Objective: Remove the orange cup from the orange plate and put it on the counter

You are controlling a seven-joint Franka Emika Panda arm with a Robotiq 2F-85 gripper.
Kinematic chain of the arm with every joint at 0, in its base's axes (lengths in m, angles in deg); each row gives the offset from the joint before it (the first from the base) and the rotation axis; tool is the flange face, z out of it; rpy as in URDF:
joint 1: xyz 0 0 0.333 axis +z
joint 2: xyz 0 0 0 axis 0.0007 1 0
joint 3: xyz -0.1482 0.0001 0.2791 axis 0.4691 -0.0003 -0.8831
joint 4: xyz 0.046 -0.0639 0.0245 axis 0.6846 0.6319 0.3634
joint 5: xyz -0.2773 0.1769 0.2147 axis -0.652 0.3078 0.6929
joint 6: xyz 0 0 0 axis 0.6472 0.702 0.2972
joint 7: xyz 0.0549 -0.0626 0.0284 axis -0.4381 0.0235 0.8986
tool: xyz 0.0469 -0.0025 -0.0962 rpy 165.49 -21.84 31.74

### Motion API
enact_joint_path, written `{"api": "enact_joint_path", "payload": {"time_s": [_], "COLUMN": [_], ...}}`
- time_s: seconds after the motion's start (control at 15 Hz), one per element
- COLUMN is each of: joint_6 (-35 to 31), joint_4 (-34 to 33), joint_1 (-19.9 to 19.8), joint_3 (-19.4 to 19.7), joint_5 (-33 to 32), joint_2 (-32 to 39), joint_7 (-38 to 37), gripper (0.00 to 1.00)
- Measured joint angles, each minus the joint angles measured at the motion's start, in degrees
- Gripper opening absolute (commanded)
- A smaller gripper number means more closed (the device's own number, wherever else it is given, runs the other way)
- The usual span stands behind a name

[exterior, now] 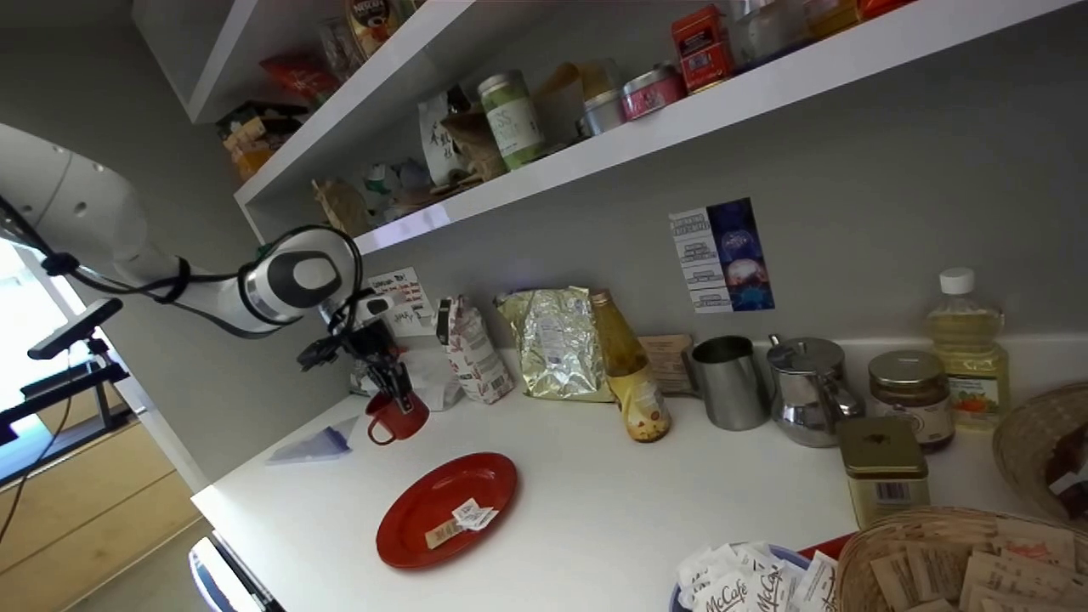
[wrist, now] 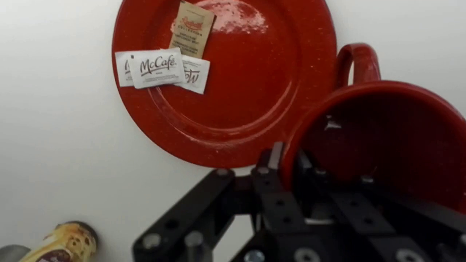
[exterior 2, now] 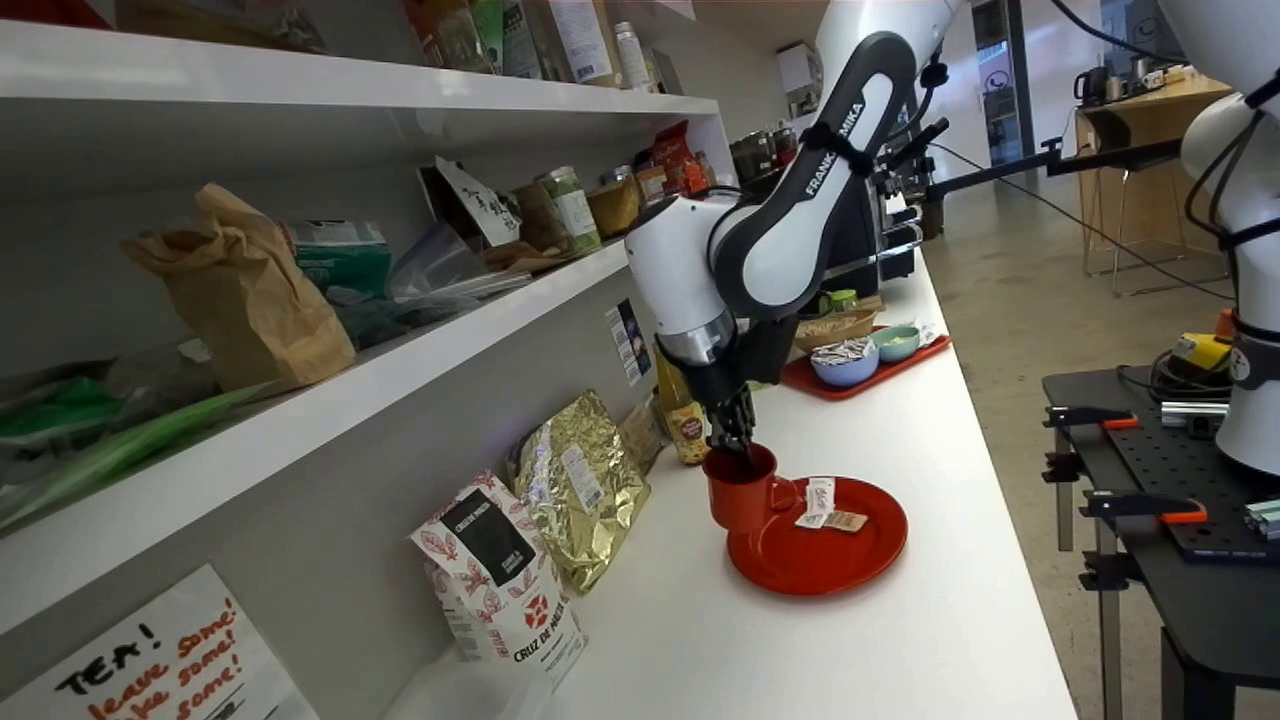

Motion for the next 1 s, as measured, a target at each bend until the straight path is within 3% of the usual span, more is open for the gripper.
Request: {"api": "enact_joint_path", "payload": {"time_s": [0.53,1.0], "joint_6": [6.23,8.19], "joint_4": [-6.51,-9.73], "joint_1": [8.61,12.08], "joint_3": [-6.10,-6.85], "joint_5": [-3.61,-5.19], "joint_2": [0.01,6.86], "joint_7": [-0.10,-0.04], "gripper": [0.02,0.02]}}
